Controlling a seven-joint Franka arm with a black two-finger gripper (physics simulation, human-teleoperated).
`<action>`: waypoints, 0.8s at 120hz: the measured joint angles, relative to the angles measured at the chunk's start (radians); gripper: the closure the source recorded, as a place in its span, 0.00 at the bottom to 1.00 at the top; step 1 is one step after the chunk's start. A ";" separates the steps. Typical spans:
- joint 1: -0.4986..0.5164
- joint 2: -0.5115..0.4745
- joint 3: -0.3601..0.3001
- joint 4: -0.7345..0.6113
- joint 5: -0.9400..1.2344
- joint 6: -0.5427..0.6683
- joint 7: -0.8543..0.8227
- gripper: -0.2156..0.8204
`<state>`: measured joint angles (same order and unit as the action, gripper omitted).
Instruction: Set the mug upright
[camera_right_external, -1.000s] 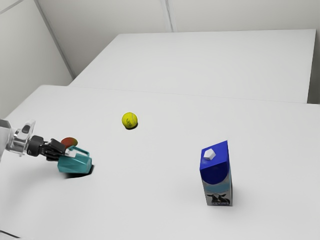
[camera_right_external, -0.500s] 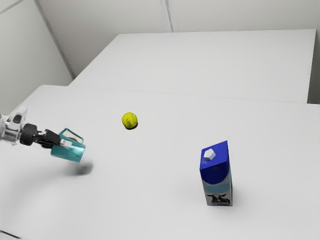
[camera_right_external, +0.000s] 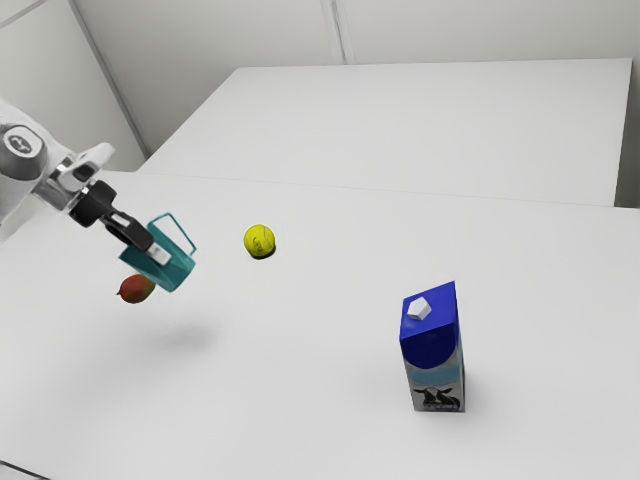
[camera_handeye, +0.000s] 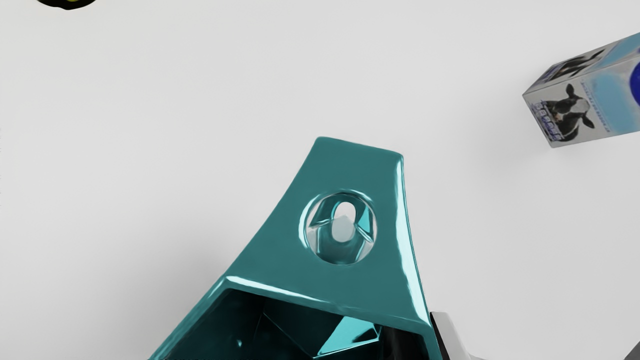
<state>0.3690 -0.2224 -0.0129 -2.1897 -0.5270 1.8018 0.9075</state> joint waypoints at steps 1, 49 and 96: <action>-0.001 0.000 -0.004 0.003 0.009 0.000 -0.007 0.95; -0.081 0.014 -0.133 0.068 0.312 0.044 -0.364 0.95; -0.194 0.104 -0.132 0.124 0.460 0.091 -0.659 0.96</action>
<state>0.1754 -0.1180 -0.1450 -2.0660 -0.0667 1.8925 0.2487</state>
